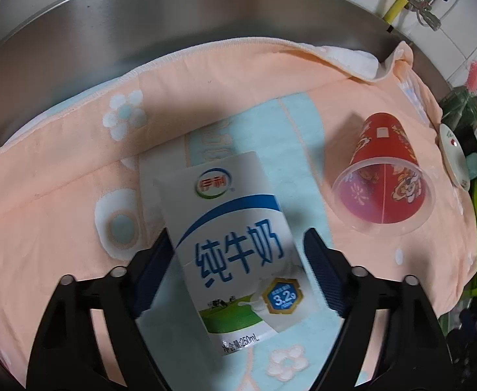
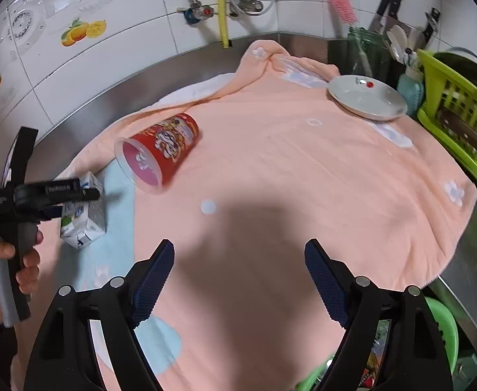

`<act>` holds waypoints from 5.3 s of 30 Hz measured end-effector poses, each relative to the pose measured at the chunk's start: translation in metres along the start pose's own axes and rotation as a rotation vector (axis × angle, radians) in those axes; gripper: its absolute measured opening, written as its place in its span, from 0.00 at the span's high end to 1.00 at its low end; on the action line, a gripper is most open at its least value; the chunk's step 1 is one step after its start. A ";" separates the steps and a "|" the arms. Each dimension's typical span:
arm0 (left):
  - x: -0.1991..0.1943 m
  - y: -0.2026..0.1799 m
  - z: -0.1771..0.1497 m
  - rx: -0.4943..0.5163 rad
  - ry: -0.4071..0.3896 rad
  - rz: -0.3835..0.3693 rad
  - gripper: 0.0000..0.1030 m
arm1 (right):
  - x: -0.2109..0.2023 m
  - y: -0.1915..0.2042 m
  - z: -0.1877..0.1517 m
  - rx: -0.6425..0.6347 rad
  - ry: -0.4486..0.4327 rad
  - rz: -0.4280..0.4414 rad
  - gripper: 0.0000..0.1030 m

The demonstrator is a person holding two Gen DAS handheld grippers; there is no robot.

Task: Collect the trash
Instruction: 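Move both grippers back over the towel toward the milk carton, then grasp the white milk carton with the left gripper while the right gripper grasps the red cup, then carry the milk carton and red cup to the green basket and release both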

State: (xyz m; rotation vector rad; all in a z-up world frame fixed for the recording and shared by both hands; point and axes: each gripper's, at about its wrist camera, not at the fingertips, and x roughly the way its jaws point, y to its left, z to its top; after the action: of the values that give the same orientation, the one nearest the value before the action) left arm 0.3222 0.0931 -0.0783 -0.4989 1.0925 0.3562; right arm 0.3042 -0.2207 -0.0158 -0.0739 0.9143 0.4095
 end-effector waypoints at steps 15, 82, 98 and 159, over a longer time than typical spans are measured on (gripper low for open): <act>-0.001 0.010 -0.002 0.101 -0.008 -0.090 0.27 | 0.041 0.057 0.080 0.020 0.045 0.082 0.23; -0.056 -0.011 -0.058 0.312 -0.061 -0.203 0.30 | 0.072 0.051 0.074 0.239 0.194 0.200 0.35; -0.098 -0.089 -0.128 0.468 -0.060 -0.325 0.30 | -0.047 -0.049 -0.023 0.280 0.099 0.047 0.35; -0.067 -0.289 -0.295 0.805 0.132 -0.478 0.21 | -0.143 -0.205 -0.190 0.382 0.075 -0.286 0.27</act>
State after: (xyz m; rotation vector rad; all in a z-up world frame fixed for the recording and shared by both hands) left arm 0.2197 -0.3119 -0.0661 -0.0464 1.1030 -0.5351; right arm 0.1609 -0.4981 -0.0430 0.1296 1.0248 -0.0373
